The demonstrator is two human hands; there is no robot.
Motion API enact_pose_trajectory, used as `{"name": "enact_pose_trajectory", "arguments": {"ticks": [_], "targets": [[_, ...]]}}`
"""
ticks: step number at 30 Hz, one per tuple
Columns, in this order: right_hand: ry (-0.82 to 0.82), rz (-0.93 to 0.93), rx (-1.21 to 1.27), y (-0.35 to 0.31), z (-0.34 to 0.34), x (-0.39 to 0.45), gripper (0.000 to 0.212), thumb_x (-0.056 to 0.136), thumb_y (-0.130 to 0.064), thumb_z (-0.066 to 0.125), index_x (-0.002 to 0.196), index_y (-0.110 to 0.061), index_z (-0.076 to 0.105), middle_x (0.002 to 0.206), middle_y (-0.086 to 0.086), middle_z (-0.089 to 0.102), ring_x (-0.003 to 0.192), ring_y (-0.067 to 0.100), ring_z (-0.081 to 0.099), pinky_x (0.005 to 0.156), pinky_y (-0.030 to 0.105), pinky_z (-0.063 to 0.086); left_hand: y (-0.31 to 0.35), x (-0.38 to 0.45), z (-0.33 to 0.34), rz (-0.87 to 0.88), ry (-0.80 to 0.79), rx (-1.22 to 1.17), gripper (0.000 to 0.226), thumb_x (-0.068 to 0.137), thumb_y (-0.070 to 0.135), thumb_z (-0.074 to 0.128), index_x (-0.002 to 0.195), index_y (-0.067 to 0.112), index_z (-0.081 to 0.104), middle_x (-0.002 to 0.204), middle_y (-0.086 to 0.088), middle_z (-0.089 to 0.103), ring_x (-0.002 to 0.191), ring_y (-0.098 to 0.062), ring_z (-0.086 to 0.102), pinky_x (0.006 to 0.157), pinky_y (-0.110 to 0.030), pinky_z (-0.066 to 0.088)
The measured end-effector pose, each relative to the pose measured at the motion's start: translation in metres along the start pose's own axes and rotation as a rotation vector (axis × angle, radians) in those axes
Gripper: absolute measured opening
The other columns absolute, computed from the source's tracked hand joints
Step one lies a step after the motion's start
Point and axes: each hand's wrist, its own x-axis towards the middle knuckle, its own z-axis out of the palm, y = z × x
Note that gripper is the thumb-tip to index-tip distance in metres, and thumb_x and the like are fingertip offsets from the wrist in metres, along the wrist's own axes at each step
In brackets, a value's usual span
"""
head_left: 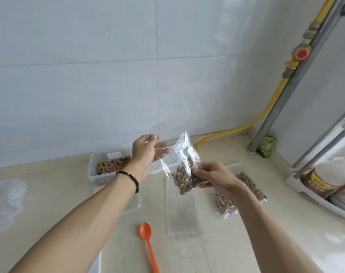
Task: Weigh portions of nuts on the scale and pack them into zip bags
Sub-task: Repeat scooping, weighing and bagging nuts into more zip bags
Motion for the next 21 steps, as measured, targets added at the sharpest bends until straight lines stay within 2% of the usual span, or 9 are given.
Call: {"name": "enact_pose_trajectory", "arguments": {"ticks": [3,6,9,11,13,15,16,18,21], "targets": [[0.187,0.006,0.018,0.01,-0.026,0.005,0.016,0.092,-0.015,0.067,0.08,-0.004,0.067,0.079,0.02,0.072,0.068,0.024,0.064,0.062,0.029,0.051,-0.036,0.005,0.027,-0.201,-0.014,0.086,0.028,0.102,0.023,0.05,0.123,0.006,0.049,0.096,-0.014,0.071,0.069,-0.027,0.073,0.059,-0.032,0.058],[0.272,0.045,-0.054,0.021,-0.055,0.007,0.024,0.091,-0.016,0.068,0.075,0.001,0.066,0.068,0.014,0.07,0.059,0.019,0.064,0.055,0.028,0.051,-0.071,-0.001,0.057,-0.329,-0.203,0.179,0.067,0.093,0.011,0.063,0.146,0.003,0.024,0.097,-0.015,0.069,0.068,-0.022,0.07,0.063,-0.031,0.057],[0.318,0.113,-0.164,0.037,-0.085,0.003,0.03,0.092,-0.013,0.065,0.077,0.013,0.063,0.061,0.011,0.063,0.049,0.014,0.059,0.049,0.025,0.05,-0.097,-0.005,0.091,-0.377,-0.288,0.22,0.085,0.087,0.0,0.067,0.151,0.0,0.01,0.092,-0.021,0.068,0.071,-0.021,0.067,0.062,-0.028,0.055],[0.382,0.122,-0.196,0.048,-0.106,0.001,0.027,0.09,-0.009,0.065,0.082,0.016,0.063,0.066,0.017,0.067,0.054,0.018,0.062,0.055,0.034,0.056,-0.113,-0.001,0.114,-0.381,-0.302,0.231,0.086,0.085,-0.004,0.067,0.15,-0.002,0.01,0.101,-0.024,0.068,0.077,-0.024,0.068,0.065,-0.028,0.055],[0.454,0.139,-0.249,0.061,-0.128,-0.003,0.016,0.088,-0.007,0.065,0.083,0.007,0.07,0.074,0.019,0.072,0.063,0.028,0.067,0.067,0.045,0.059,-0.129,0.003,0.137,-0.361,-0.325,0.279,0.082,0.082,-0.005,0.071,0.145,0.001,0.021,0.101,-0.018,0.067,0.08,-0.022,0.068,0.072,-0.03,0.056],[0.519,0.184,-0.286,0.077,-0.15,-0.005,0.007,0.088,-0.007,0.066,0.085,-0.005,0.072,0.08,0.017,0.073,0.075,0.033,0.071,0.073,0.049,0.06,-0.142,0.007,0.162,-0.306,-0.369,0.399,0.075,0.078,0.001,0.077,0.137,0.009,0.031,0.103,-0.009,0.065,0.09,-0.021,0.066,0.086,-0.036,0.056],[0.537,0.209,-0.3,0.085,-0.161,-0.006,0.007,0.087,-0.008,0.066,0.092,-0.009,0.072,0.084,0.015,0.073,0.079,0.032,0.071,0.075,0.047,0.06,-0.148,0.01,0.174,-0.272,-0.399,0.476,0.079,0.077,0.005,0.079,0.139,0.009,0.03,0.107,-0.006,0.063,0.098,-0.021,0.064,0.094,-0.038,0.053],[0.55,0.253,-0.322,0.104,-0.183,-0.005,0.026,0.087,-0.01,0.067,0.113,-0.008,0.068,0.095,0.013,0.072,0.084,0.029,0.07,0.076,0.042,0.06,-0.16,0.016,0.198,-0.223,-0.456,0.61,0.097,0.078,0.014,0.08,0.15,0.007,0.015,0.118,-0.002,0.059,0.111,-0.02,0.057,0.1,-0.035,0.047],[0.542,0.293,-0.352,0.125,-0.206,0.002,0.031,0.088,-0.004,0.061,0.118,-0.008,0.064,0.095,0.011,0.072,0.078,0.023,0.067,0.065,0.033,0.056,-0.18,0.023,0.225,-0.188,-0.499,0.797,0.112,0.08,0.026,0.078,0.155,0.013,-0.005,0.135,-0.007,0.052,0.115,-0.022,0.055,0.097,-0.034,0.048]]}}
